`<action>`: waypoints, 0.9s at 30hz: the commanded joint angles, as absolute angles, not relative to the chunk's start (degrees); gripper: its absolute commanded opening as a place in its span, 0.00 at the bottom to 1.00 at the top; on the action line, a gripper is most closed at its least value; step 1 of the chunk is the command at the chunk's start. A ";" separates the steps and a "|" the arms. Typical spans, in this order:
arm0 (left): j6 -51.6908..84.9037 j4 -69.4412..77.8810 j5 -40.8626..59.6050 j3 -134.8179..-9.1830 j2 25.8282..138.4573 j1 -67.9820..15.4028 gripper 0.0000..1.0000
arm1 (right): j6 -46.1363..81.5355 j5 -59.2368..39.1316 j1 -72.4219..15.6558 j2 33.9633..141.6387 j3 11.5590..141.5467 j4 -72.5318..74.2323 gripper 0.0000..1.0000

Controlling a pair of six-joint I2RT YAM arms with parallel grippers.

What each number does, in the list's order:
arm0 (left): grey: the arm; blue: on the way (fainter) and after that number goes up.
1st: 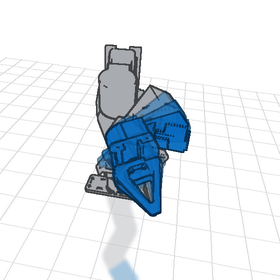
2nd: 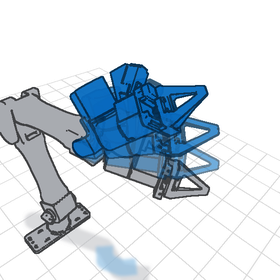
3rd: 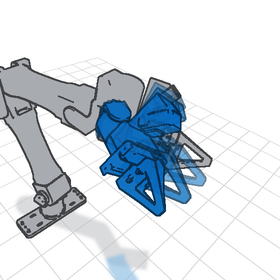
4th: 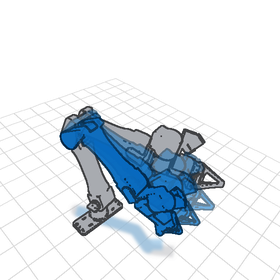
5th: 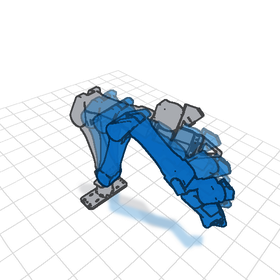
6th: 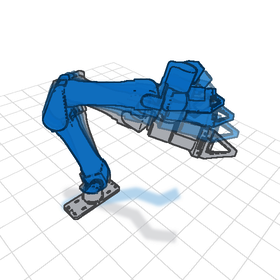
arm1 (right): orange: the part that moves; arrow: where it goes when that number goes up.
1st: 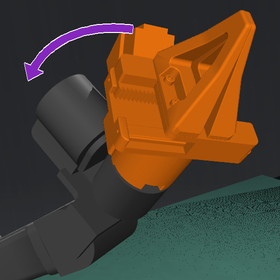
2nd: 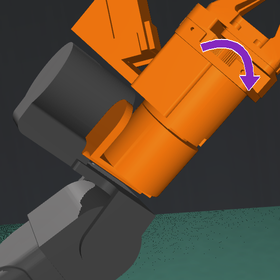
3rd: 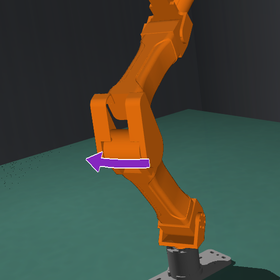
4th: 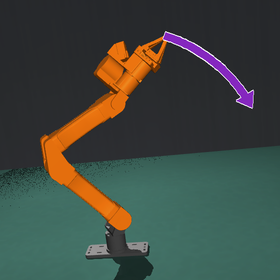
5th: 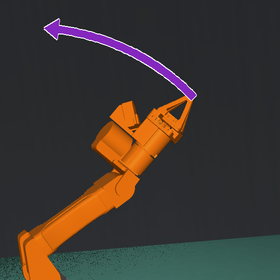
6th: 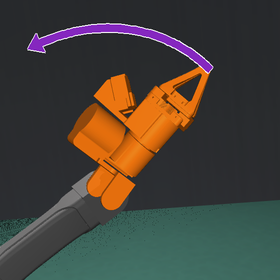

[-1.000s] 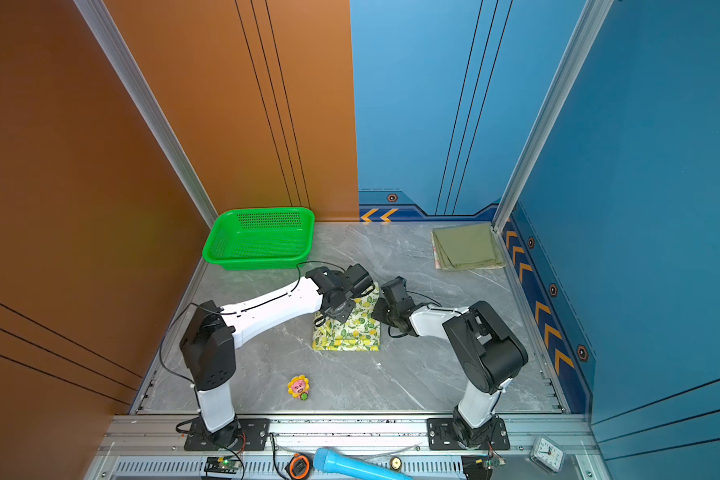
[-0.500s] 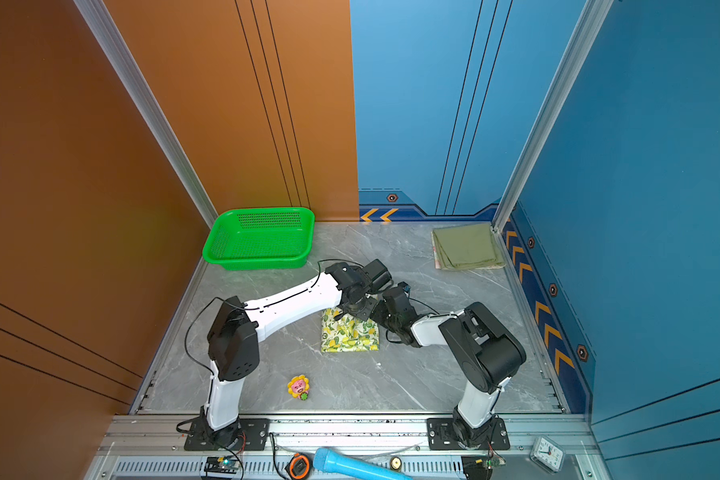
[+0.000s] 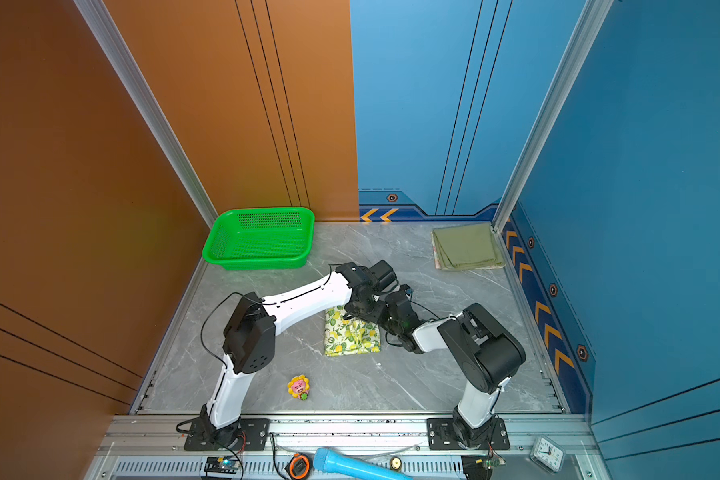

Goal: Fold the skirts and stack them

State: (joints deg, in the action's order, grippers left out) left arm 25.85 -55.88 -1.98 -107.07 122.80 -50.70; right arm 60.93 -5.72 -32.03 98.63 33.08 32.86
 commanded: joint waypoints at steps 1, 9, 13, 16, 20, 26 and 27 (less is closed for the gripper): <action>27.83 -52.70 3.91 -108.99 122.70 -49.36 0.27 | 61.48 -4.68 -30.83 98.57 29.18 26.11 0.35; 27.48 -51.44 8.66 -115.43 123.56 -47.80 0.57 | 61.05 -5.84 -26.44 92.81 23.95 25.71 0.42; 26.71 -51.12 8.76 -114.52 120.35 -45.81 0.58 | 58.13 -6.35 -25.33 88.93 23.38 22.23 0.45; 25.94 -50.57 8.30 -110.69 116.82 -43.61 0.58 | 54.82 -7.55 -25.31 86.36 24.22 19.17 0.52; 25.85 -48.25 8.92 -102.27 112.21 -39.54 0.58 | 51.28 -9.16 -26.38 84.14 26.27 14.67 0.59; 23.04 -46.54 9.09 -97.73 112.33 -36.76 0.59 | 47.23 -6.73 -31.31 83.62 30.26 7.25 0.69; 23.02 -45.80 9.39 -97.69 112.98 -36.72 0.59 | 46.90 -6.36 -32.09 83.91 30.78 6.70 0.70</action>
